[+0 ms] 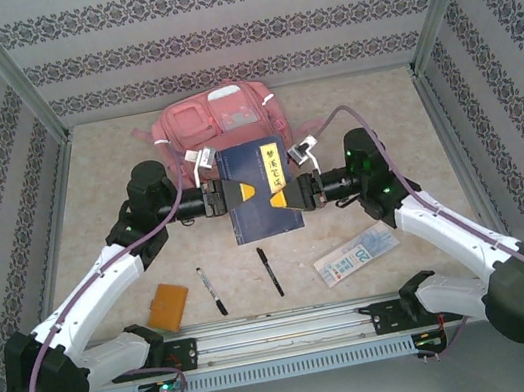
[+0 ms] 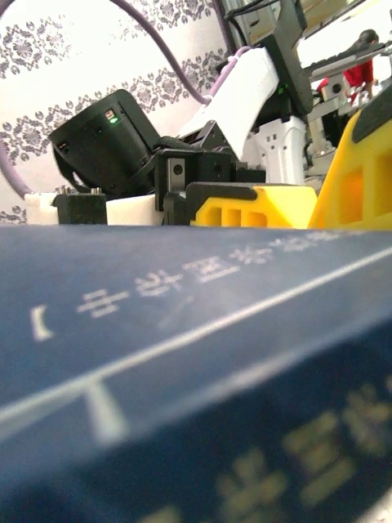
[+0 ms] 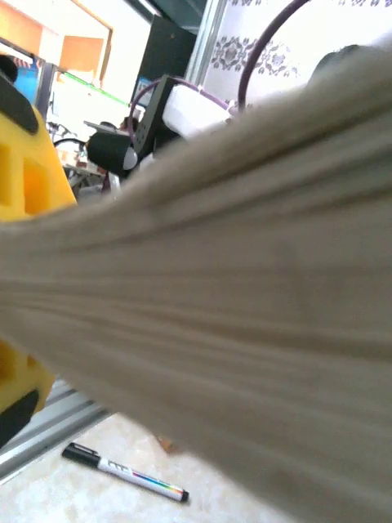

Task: Pack the student bag

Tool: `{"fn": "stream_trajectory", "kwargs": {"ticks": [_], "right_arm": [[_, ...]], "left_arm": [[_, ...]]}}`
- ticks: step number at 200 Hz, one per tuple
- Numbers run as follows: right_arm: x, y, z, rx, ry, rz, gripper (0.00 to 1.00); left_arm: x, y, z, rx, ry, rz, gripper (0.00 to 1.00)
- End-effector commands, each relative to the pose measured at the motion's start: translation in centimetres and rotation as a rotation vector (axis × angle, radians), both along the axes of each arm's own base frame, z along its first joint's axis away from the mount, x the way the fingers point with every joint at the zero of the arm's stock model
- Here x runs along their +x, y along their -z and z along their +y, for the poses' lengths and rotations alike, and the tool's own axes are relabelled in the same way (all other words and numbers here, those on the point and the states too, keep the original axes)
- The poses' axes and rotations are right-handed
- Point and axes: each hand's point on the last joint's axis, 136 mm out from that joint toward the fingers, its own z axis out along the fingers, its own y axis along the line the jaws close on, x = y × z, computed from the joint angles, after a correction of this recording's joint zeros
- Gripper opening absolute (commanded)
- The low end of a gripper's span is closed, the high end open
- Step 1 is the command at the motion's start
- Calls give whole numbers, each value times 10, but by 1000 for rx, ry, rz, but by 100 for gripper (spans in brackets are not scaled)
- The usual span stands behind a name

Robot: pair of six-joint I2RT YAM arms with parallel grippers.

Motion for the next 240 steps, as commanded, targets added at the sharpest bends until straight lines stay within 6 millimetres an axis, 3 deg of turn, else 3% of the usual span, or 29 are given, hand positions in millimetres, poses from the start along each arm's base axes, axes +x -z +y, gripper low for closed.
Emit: {"fn": "stream_trajectory", "kwargs": {"ticks": [1,43,66,77,110,142,149,161,170,214,227,240], "right_arm": [[2,-9,-10,27,14,-38,5],[19,2,-27,4,91,-45,0],[20,0,-27,5,84,-60,0],[20,-1,-27,6,84,-70,17],[25,-3,-32,9,103,-84,27],[23,-6,-31,17,74,-90,18],[22,-7,-30,18,68,-90,24],[20,-6,-28,18,57,-91,47],[18,-4,-27,16,53,-91,57],[22,11,-23,-5,61,-65,72],[23,13,-24,-6,65,-68,72],[21,9,-23,5,45,-81,58]], "left_arm": [[0,4,-1,29,-5,-34,16],[1,17,3,96,-19,-30,10],[4,22,5,103,-42,-23,0],[4,19,4,88,-39,-28,0],[2,13,1,45,-15,-36,0],[5,15,1,53,-22,-23,0],[5,13,0,44,-18,-22,0],[7,9,-2,21,-16,-23,0],[8,6,-3,3,-15,-23,0],[9,-5,-6,-56,-2,-26,0],[10,-4,-6,-48,-8,-17,0],[10,-3,-6,-37,-9,-14,0]]}}
